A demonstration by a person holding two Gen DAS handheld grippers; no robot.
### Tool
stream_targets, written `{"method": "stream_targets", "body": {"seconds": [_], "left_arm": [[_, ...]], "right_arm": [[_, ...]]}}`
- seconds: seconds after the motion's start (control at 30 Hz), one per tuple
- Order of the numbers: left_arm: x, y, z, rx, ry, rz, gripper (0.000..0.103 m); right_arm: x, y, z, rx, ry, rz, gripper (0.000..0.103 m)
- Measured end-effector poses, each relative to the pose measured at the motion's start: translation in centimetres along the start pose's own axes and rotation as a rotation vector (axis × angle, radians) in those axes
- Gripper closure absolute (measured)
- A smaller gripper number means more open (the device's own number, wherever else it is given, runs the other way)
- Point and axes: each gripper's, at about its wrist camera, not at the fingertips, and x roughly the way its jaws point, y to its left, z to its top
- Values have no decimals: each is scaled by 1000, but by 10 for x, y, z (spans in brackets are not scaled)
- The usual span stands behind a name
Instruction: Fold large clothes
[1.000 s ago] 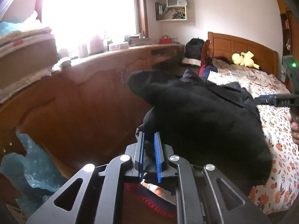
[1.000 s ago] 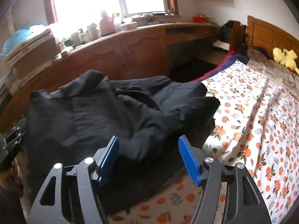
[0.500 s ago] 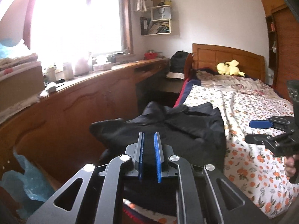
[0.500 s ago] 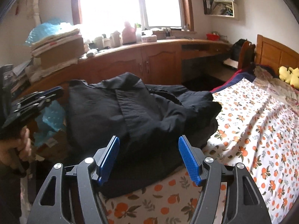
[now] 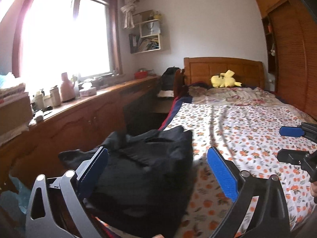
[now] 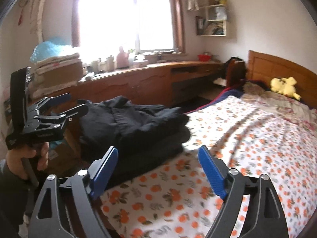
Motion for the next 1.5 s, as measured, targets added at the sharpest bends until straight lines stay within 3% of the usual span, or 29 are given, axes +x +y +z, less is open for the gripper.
{"method": "stream_targets", "body": {"seconds": [0.13, 0.3, 0.73, 0.93, 1.1, 1.23, 1.5], "left_arm": [[-11, -47, 3, 13, -15, -52, 3], [-23, -107, -8, 24, -11, -130, 3], [-49, -234, -83, 22, 63, -297, 3], [-62, -277, -113, 20, 106, -359, 3], [-80, -303, -118, 58, 109, -406, 3], [-99, -320, -112, 54, 98, -440, 3], [-142, -331, -87, 55, 35, -440, 3]], "right_arm": [[-31, -27, -17, 24, -25, -65, 9], [-78, -63, -46, 72, -48, -147, 8], [-176, -103, -136, 153, -74, -392, 8], [-211, -110, -180, 222, -84, -444, 8], [-240, -112, -206, 267, -97, -465, 8], [-259, -113, -212, 292, -126, -502, 8], [-300, -109, -208, 292, -202, -598, 8]]}}
